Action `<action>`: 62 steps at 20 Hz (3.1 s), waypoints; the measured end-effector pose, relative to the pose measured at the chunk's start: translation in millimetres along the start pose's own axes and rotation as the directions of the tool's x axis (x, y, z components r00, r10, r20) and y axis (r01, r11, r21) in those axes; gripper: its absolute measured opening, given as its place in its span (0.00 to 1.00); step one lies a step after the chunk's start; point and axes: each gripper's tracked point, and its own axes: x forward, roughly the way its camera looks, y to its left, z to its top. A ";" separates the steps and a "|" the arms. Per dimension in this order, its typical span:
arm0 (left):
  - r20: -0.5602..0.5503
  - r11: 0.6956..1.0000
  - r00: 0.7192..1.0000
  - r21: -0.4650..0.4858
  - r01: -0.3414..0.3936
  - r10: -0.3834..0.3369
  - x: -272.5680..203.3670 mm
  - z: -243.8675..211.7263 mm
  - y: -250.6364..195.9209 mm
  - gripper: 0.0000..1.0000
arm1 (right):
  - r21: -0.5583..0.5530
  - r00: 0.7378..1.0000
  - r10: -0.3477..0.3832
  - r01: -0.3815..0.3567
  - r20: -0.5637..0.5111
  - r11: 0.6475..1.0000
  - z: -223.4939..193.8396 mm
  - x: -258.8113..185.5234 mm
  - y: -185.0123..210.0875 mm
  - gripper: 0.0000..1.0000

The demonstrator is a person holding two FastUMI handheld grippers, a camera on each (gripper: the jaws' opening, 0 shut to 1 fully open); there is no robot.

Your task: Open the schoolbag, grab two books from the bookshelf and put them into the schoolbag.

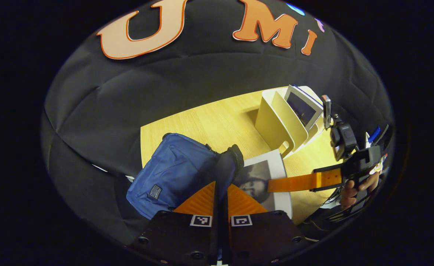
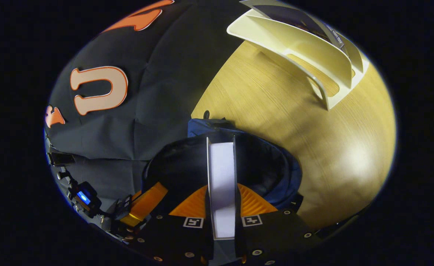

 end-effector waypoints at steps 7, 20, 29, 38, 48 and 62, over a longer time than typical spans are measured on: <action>0.000 0.999 1.000 0.031 0.015 -0.015 -0.6 0.6 -12.6 0.05 | 0.004 0.991 0.131 -0.131 -0.004 0.991 -18.8 48.6 -1.5 0.23; -0.059 0.998 0.998 0.056 0.010 -0.006 7.5 -14.4 -24.8 0.05 | -0.013 0.993 0.109 -0.110 -0.040 0.994 -40.7 106.2 -7.0 0.42; -0.005 1.000 1.000 -0.030 0.003 -0.003 6.5 -9.1 -15.8 0.05 | -0.371 0.986 -0.143 0.163 0.080 0.914 17.6 32.8 -42.9 0.97; -0.001 0.999 1.000 -0.034 -0.007 0.007 14.3 -15.6 -26.5 0.05 | -0.662 0.933 -0.304 0.353 0.193 0.661 95.2 -75.6 -67.0 0.97; 0.003 0.996 1.000 -0.088 0.003 -0.003 20.0 -25.1 -29.7 0.05 | -0.730 0.862 -0.423 0.476 0.279 0.491 195.1 -161.7 -48.8 0.97; -0.010 0.991 1.000 -0.132 0.013 -0.014 25.7 -32.2 -29.4 0.05 | -0.620 0.746 -0.631 0.602 0.213 0.502 292.0 -138.5 -87.9 0.92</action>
